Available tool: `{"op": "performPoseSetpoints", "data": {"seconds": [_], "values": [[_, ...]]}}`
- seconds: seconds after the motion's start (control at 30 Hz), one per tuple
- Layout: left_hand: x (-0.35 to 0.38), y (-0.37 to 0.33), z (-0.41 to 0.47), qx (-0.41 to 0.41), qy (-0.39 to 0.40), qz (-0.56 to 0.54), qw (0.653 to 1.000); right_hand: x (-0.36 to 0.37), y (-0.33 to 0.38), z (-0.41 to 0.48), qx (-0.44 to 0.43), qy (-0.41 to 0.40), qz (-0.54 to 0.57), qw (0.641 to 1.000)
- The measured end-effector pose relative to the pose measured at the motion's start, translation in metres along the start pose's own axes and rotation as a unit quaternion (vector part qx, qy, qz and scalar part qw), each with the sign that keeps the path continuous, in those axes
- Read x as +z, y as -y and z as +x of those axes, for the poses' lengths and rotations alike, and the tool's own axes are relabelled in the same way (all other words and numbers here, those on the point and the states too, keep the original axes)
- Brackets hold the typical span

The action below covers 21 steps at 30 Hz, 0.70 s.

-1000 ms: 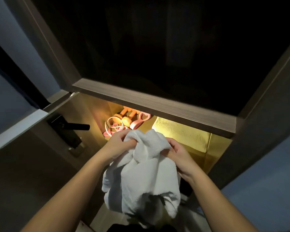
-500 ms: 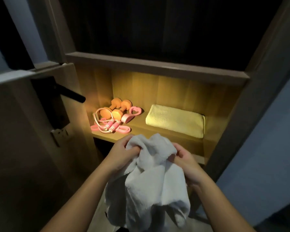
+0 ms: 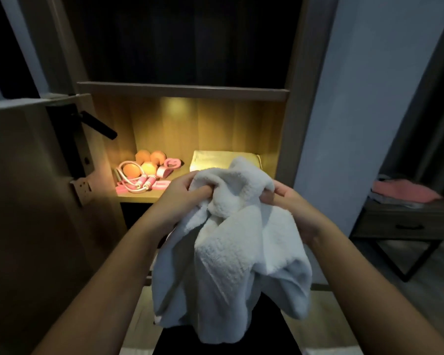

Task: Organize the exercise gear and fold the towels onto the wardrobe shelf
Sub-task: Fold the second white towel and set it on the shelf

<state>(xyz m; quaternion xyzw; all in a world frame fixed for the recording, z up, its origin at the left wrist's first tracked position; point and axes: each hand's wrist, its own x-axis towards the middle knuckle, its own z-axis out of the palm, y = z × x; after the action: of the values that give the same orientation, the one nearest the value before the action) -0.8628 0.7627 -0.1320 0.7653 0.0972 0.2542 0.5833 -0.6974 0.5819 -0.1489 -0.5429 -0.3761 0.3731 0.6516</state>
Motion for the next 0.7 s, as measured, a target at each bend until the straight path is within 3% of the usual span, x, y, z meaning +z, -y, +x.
{"op": "performPoseSetpoints", "data": {"seconds": [0.23, 0.37, 0.53, 0.7], "values": [[0.028, 0.096, -0.037, -0.185, 0.023, 0.033, 0.982, -0.006, -0.114, -0.029, 0.156, -0.100, 0.033, 0.982], [0.035, 0.125, -0.031, -0.266, -0.005, 0.022, 0.964, -0.010, -0.144, -0.020, 0.204, -0.139, 0.055, 0.968], [0.037, 0.146, -0.014, -0.310, 0.009, 0.022, 0.950, -0.022, -0.158, 0.000, 0.245, -0.153, 0.039, 0.957], [0.035, 0.164, 0.003, -0.319, 0.031, 0.031, 0.947, -0.039, -0.155, 0.018, 0.266, -0.152, -0.057, 0.950]]}}
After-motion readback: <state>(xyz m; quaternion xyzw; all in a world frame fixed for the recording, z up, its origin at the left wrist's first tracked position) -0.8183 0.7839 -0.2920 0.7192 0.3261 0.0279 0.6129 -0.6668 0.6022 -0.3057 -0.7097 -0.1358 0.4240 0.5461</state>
